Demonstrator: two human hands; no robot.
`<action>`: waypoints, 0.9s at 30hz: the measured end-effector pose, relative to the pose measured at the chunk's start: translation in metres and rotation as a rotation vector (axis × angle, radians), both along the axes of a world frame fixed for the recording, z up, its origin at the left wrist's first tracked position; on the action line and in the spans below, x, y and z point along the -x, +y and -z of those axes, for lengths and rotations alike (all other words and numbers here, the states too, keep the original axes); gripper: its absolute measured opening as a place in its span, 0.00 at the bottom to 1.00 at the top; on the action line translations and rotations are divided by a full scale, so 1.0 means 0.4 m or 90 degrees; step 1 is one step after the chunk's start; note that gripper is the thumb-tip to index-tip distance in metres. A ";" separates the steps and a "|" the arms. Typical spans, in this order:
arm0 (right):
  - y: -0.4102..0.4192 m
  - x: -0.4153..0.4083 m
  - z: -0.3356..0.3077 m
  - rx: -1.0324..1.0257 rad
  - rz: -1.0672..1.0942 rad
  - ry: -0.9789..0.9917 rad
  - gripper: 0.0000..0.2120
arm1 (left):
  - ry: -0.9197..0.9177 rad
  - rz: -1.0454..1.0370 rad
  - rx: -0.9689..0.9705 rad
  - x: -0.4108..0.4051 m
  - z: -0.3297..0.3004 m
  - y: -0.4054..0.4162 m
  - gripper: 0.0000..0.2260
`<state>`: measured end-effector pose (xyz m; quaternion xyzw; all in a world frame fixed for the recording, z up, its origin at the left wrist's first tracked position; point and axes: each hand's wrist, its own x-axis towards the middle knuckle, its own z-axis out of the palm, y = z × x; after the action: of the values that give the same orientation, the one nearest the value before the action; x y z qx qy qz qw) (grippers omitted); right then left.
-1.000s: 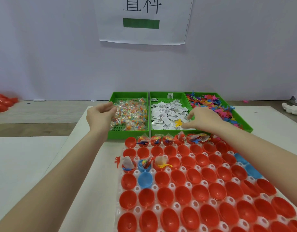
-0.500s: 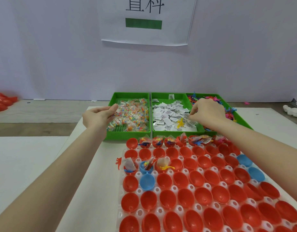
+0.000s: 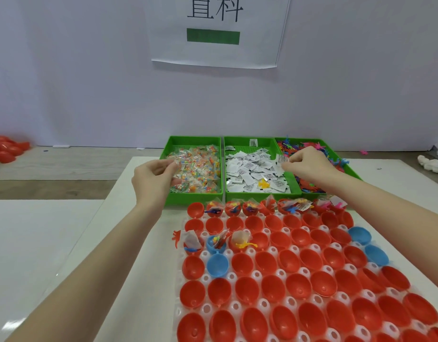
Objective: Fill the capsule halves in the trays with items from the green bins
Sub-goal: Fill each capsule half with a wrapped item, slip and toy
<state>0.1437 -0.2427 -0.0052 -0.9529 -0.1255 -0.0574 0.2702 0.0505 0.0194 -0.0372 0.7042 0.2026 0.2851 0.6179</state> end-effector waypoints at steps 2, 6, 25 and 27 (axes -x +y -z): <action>-0.002 0.004 0.003 0.091 -0.014 -0.017 0.25 | -0.004 0.025 0.032 0.021 0.000 -0.015 0.04; 0.000 0.025 -0.001 0.117 -0.006 -0.119 0.16 | -0.031 0.085 0.121 0.074 -0.012 -0.052 0.05; 0.037 0.282 -0.145 -0.078 -0.339 0.153 0.10 | 0.045 0.468 0.217 0.217 -0.107 -0.223 0.11; 0.033 0.286 -0.143 -0.079 -0.319 0.137 0.08 | 0.041 0.497 0.232 0.218 -0.109 -0.225 0.13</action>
<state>0.0294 -0.2294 0.0521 -0.8743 -0.3239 0.1053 0.3458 -0.0368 -0.0708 0.0064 0.6158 -0.0132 -0.0326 0.7871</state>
